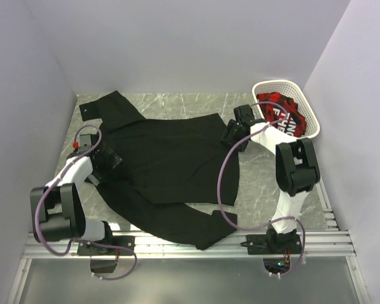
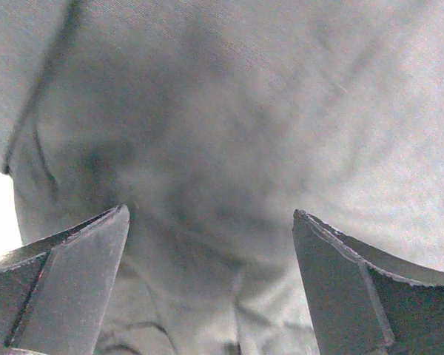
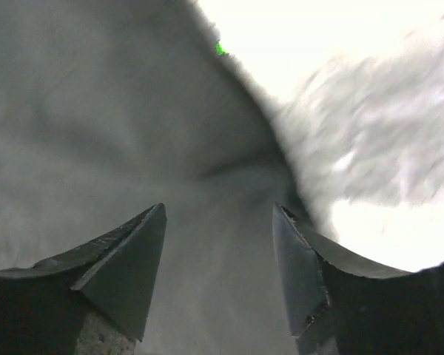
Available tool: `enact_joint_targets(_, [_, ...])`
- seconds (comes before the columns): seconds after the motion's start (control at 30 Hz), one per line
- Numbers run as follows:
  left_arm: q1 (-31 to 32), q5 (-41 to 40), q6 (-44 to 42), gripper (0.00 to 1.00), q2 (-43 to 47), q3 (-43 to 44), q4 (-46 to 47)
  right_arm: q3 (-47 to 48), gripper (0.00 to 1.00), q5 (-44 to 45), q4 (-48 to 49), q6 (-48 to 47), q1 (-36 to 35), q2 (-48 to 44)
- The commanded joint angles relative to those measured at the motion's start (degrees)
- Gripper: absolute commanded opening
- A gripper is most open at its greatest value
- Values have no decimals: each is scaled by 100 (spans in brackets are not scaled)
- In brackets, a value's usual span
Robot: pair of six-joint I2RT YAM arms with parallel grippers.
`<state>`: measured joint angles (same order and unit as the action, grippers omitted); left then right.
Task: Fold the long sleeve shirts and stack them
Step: Flatten the shirt out
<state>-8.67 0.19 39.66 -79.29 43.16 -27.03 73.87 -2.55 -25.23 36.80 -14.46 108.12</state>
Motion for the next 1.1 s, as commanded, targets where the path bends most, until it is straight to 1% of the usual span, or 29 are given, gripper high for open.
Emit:
enact_joint_targets(0.0, [294, -1, -64, 99, 614, 333, -329, -144, 69, 70, -95, -217, -408, -747])
enact_joint_targets(0.03, [356, -1, -46, 99, 677, 360, -364, -197, 69, 79, -148, -217, -635, -809])
enact_joint_targets(0.2, [480, -1, 51, 99, 783, 141, -312, -671, 69, -35, -386, -120, -1225, -985])
enact_joint_targets(0.27, [489, -1, 77, 99, 731, -8, -242, -960, 67, -123, -290, 46, -1340, -1020])
enact_joint_targets(0.37, [471, -1, 182, 99, 468, -149, -22, -1146, 65, -141, -219, 144, -1384, -942])
enact_joint_targets(0.47, [480, -10, 244, 99, 248, -211, 206, -1024, 66, 51, -271, 82, -1376, -731])
enact_joint_targets(0.57, [471, -1, 297, 100, -95, -132, 338, -795, 66, 114, -298, 56, -1262, -441])
enact_joint_targets(0.67, [480, -1, 297, 99, -586, 52, 452, -506, 66, -88, -350, 56, -998, -107])
enact_joint_targets(0.77, [471, -1, 288, 99, -912, 289, 549, -111, 66, -79, -517, -6, -726, 218])
enact_joint_targets(0.8, [471, -1, 279, 99, -1192, 377, 558, -5, 67, -123, -552, -6, -655, 306])
enact_joint_targets(0.97, [489, 78, 192, 99, -2002, 1211, 593, 654, 67, -176, -675, 73, -198, 763])
enact_joint_targets(1.0, [497, 96, 174, 99, -2264, 1543, 524, 786, 67, -202, -728, 82, -154, 816])
enact_joint_targets(1.07, [515, 122, 52, 99, -2616, 1896, 444, 1129, 67, -150, -825, 100, -40, 948])
